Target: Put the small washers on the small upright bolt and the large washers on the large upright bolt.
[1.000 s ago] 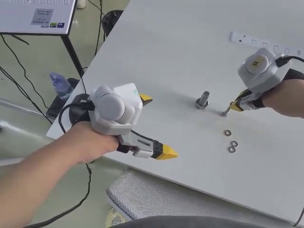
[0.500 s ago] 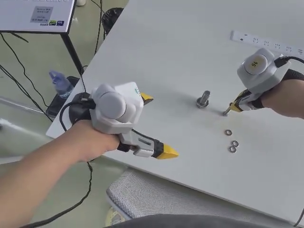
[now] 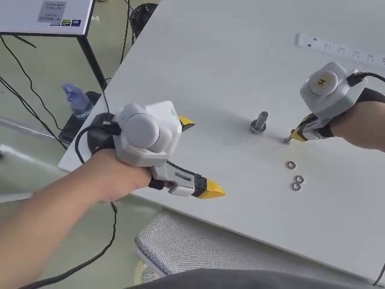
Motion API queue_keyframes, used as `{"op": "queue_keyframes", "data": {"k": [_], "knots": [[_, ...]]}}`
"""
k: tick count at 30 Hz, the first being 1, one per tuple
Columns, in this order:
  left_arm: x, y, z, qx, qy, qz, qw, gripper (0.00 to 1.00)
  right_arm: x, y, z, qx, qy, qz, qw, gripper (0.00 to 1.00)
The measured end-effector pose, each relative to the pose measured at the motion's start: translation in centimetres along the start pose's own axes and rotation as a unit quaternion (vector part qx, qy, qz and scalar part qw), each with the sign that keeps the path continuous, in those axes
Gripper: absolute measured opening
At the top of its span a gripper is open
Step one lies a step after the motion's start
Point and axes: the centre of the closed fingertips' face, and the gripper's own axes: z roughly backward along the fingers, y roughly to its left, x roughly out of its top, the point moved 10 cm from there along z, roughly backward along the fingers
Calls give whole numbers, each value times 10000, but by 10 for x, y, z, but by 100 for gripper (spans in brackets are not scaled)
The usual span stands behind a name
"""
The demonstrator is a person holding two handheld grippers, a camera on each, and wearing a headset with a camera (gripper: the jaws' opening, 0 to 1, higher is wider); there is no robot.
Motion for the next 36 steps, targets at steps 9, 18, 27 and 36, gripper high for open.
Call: {"op": "queue_keyframes", "data": {"k": [9, 18, 27, 36], "knots": [[0, 0, 1, -5, 7, 12, 10000, 91, 0, 0, -12, 21, 77, 6, 10000, 12], [-3, 2, 1, -19, 53, 60, 10000, 91, 0, 0, -20, 57, 183, 82, 9998, 12], [-2, 5, 1, -14, 45, 91, 9999, 90, 0, -1, -29, 26, 258, 178, 9995, 12], [-4, 8, 2, 4, 52, 122, 9999, 89, 0, -3, -36, 2, 283, 278, 9992, 12]]}}
